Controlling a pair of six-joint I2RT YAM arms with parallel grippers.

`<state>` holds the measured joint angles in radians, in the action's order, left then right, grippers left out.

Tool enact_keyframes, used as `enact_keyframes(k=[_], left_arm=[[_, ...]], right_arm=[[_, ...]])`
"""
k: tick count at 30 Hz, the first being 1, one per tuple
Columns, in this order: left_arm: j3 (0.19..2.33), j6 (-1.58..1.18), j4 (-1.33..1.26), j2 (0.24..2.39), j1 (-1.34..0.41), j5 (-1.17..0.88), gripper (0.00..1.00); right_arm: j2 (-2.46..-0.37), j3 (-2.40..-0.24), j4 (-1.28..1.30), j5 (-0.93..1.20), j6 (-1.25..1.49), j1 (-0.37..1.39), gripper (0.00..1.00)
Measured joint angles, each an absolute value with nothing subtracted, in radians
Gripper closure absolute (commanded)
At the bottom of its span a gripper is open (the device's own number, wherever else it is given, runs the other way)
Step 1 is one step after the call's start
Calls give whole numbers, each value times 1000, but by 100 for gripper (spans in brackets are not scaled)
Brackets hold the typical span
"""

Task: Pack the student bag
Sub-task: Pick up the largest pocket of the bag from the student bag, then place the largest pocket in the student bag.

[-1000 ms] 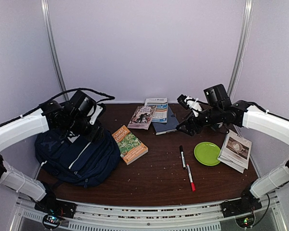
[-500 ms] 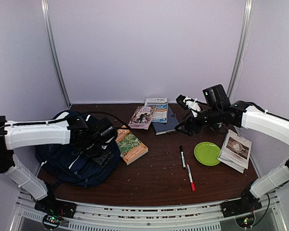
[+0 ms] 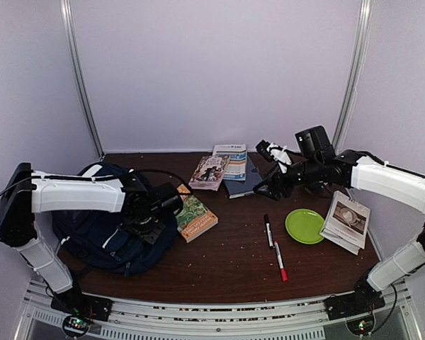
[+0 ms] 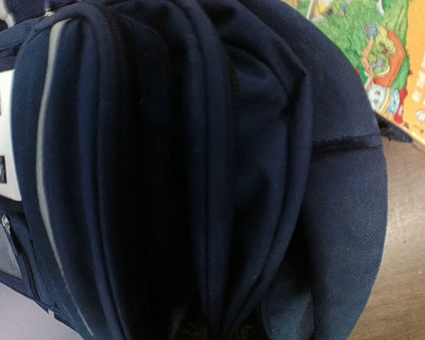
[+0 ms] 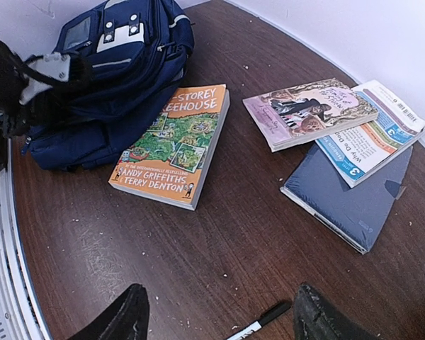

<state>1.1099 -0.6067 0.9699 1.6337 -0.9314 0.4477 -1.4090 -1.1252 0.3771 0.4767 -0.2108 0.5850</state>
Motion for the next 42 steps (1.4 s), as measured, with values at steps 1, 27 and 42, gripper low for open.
enact_keyframes(k=[1,27,42], left_arm=[[1118,-614,979,1613,-930,452,100],[1016,-638,1129,1167,-931,479,100],[1134,-595,989,1257,-925,403,18]], right_arm=[[-1414,-1126,377,479,-212,585,34],[-2062,-1727,500,369,-26,690,54],[-2136,-1762,440,417,276,555,33]])
